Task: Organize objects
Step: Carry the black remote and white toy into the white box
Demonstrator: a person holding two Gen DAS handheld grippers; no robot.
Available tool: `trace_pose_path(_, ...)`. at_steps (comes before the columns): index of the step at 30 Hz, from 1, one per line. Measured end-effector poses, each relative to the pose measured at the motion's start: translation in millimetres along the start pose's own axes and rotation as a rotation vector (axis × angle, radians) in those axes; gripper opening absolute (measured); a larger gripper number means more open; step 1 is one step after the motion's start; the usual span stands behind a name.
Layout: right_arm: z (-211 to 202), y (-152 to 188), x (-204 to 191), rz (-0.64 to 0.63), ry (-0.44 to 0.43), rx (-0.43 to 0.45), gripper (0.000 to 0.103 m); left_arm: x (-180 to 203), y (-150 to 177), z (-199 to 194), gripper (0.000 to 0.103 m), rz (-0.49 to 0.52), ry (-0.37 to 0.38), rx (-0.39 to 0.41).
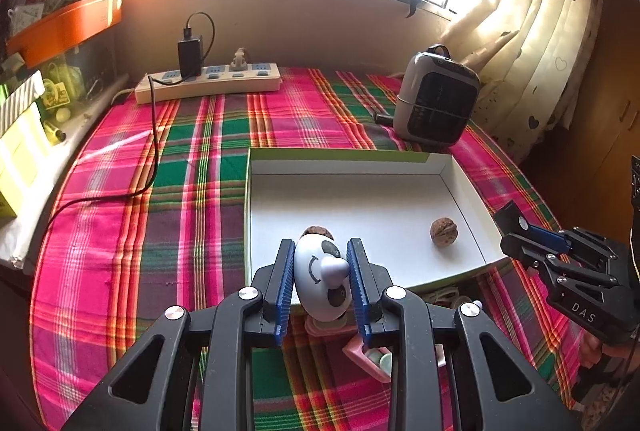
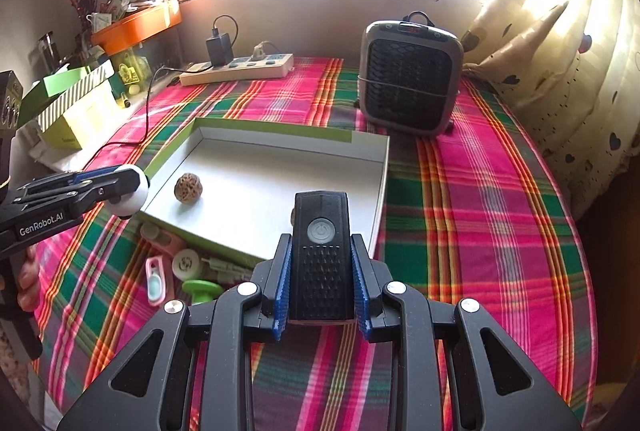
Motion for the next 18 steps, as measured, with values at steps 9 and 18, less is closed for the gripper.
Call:
trace_pose_path(9,17.3,-31.0,2.9,0.001,0.013,-0.011,0.028,-6.7,-31.6,20.9,0.024,-0.011,0.014,-0.022)
trace_pose_path(18,45.5,-58.0,10.9,0.012,0.021,-0.052,0.028,-12.5,-55.9,49.9,0.024,-0.004,-0.001,-0.055)
Point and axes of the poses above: each gripper's, at about its wrist camera, not at the fingertips, and z roughly the way its jaws point, x to its right, y to its underside, the point moved 3 cm from there along z, roughly the way its jaws point, and after that the axes turned 15 degrees about -x, right-handed, at the moved point
